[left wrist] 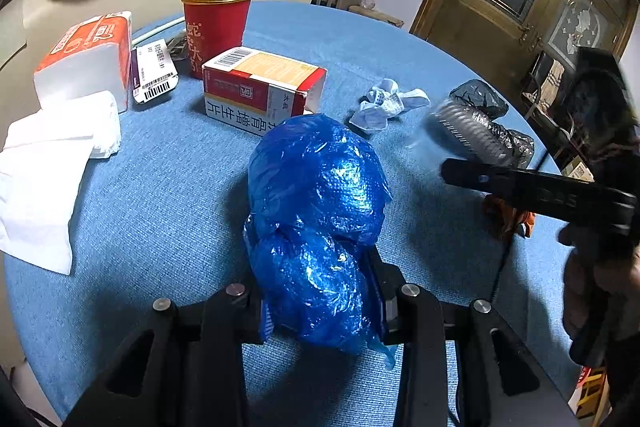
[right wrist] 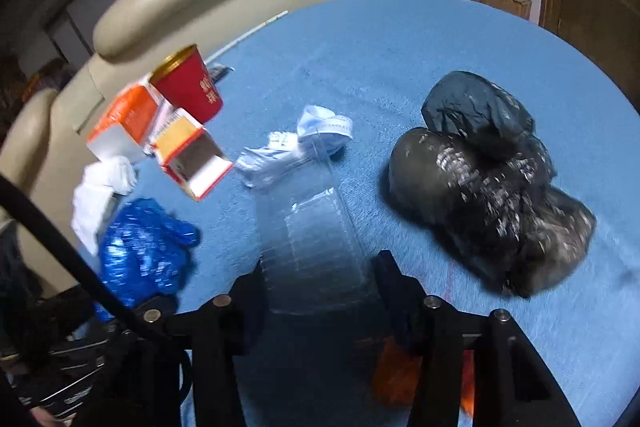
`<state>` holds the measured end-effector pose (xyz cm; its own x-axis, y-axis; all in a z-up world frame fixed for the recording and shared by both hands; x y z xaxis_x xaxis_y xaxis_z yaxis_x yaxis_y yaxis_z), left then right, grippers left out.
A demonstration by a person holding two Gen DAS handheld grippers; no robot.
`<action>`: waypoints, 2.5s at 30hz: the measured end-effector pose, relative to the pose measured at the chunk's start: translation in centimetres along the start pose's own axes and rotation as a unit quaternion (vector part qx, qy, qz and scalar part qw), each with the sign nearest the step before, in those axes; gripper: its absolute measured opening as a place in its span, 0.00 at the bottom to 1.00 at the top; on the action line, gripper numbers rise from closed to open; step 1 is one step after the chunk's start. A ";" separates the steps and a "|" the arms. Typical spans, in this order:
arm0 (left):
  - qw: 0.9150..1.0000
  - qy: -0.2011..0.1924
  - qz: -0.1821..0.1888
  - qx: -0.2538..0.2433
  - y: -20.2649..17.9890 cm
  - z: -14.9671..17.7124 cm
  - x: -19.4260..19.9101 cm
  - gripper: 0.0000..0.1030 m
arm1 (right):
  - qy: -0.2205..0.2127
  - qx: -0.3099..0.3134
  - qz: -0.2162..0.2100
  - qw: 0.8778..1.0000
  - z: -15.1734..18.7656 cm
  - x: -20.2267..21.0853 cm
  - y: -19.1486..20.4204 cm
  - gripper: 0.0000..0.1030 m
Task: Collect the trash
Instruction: 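Grasp the clear plastic container with the right tool while the left tool holds the blue bag, then carry the clear container and blue bag over to the red wastebasket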
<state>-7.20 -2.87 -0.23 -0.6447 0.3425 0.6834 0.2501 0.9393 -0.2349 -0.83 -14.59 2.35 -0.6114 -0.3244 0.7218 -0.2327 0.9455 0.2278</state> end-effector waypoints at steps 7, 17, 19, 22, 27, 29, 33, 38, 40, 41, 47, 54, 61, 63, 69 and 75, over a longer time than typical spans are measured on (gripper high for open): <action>1.000 0.008 0.002 0.009 -1.2 0.3 1.4 0.37 | -0.038 -0.022 0.008 0.999 1.0 5.4 -0.4 0.50; 0.999 -0.018 0.027 -0.026 -5.3 1.8 6.3 0.37 | -0.082 -0.150 0.013 0.985 8.8 14.2 -4.2 0.50; 0.999 -0.018 0.034 -0.035 -6.3 2.2 6.9 0.37 | -0.089 -0.171 0.016 0.981 10.3 15.7 -5.0 0.50; 0.997 -0.017 0.051 -0.047 -8.3 2.7 7.9 0.37 | -0.102 -0.194 0.027 0.975 12.5 18.2 -6.2 0.50; 0.994 -0.027 0.075 -0.076 -11.7 3.7 10.2 0.37 | -0.127 -0.210 0.037 0.969 14.5 21.7 -7.1 0.50; 0.992 -0.034 0.083 -0.085 -12.6 4.0 11.4 0.37 | -0.139 -0.217 0.038 0.965 15.0 23.1 -7.2 0.50; 0.990 -0.051 0.094 -0.093 -13.5 4.4 14.1 0.37 | -0.165 -0.228 0.036 0.959 15.8 25.3 -6.9 0.50; 0.989 -0.072 0.095 -0.090 -12.9 4.5 17.1 0.37 | -0.194 -0.236 0.031 0.952 16.8 27.8 -6.3 0.50; 0.989 -0.081 0.085 -0.090 -12.2 4.5 18.1 0.37 | -0.204 -0.245 0.030 0.947 17.3 28.5 -6.5 0.50; 0.990 -0.082 0.079 -0.087 -11.7 4.4 18.4 0.37 | -0.206 -0.250 0.029 0.946 17.4 28.6 -6.7 0.50; 0.992 -0.090 0.063 -0.070 -10.3 4.2 19.4 0.37 | -0.210 -0.260 0.024 0.942 17.5 28.6 -6.9 0.50; 0.991 -0.089 0.072 -0.074 -10.8 4.8 18.9 0.37 | -0.205 -0.251 0.026 0.946 17.6 28.3 -6.3 0.50; 0.991 -0.079 0.074 -0.077 -11.1 5.4 18.4 0.37 | -0.194 -0.254 0.028 0.947 18.2 27.5 -6.3 0.50; 0.991 -0.080 0.075 -0.082 -11.5 5.4 18.4 0.37 | -0.196 -0.256 0.030 0.946 18.3 27.6 -6.4 0.50; 0.988 -0.079 0.086 -0.104 -12.8 5.5 18.0 0.37 | -0.208 -0.267 0.041 0.940 18.8 28.9 -7.5 0.50; 0.986 -0.065 0.097 -0.118 -14.6 5.2 16.2 0.37 | -0.211 -0.285 0.054 0.933 20.6 29.5 -9.3 0.50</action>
<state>-25.01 -10.95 10.69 -0.6510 0.5299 0.5435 0.5293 0.8301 -0.1752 -32.25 -33.55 8.03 -0.8796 -0.0954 0.4661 0.2138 0.7959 0.5665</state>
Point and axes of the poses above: each gripper's, at about its wrist camera, not at the fingertips, and x roughly against the way its jaws point, y to its left, z to its underside, the point moved 3 cm from there along -x, roughly the way its jaws point, and after that the axes turned 8 degrees about -y, right-handed, at the moved point
